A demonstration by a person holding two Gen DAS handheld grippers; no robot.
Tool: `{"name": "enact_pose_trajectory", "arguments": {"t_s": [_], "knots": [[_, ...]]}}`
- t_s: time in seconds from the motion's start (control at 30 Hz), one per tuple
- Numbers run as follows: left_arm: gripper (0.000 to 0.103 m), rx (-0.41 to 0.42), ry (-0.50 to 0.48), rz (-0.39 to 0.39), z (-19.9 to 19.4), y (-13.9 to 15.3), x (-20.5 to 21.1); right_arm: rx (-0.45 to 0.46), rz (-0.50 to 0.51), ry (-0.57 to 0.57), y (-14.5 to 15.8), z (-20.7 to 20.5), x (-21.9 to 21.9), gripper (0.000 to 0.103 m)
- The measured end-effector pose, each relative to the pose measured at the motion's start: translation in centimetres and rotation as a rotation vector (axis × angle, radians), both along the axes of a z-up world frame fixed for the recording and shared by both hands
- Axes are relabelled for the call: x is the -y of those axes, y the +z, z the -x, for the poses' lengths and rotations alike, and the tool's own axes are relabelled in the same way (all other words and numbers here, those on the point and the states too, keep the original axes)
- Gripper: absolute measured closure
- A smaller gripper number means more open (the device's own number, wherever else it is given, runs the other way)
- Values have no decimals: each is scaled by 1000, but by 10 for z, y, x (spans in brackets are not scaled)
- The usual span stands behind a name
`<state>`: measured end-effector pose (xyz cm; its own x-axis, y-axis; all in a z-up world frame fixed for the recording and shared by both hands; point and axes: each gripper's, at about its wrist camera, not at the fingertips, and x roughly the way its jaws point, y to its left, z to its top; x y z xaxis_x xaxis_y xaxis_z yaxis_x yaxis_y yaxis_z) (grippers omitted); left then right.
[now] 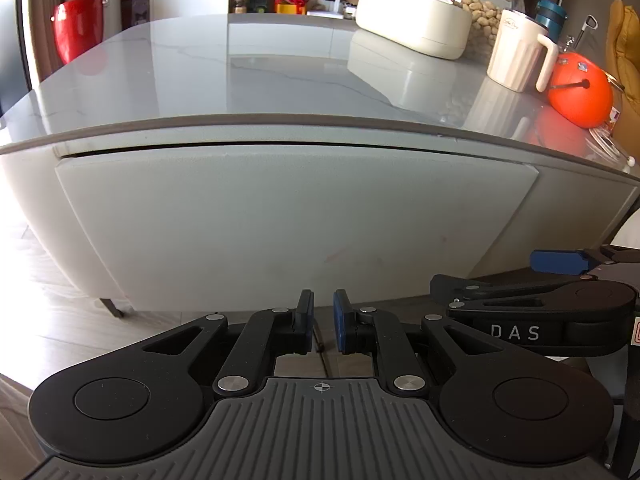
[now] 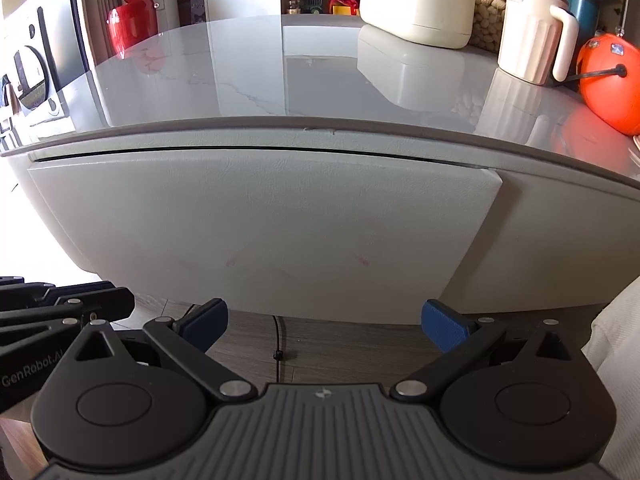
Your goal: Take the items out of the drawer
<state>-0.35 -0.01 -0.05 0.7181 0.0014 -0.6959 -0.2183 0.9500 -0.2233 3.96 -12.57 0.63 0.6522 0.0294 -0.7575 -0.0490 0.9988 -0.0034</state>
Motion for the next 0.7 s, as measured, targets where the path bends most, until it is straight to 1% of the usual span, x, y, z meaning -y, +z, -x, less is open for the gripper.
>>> {"name": "enact_pose_trajectory", "arguments": {"t_s": [0.7], "knots": [[90, -4, 22, 13, -2, -3, -3, -2, 2, 4, -2, -1, -1, 0]]}}
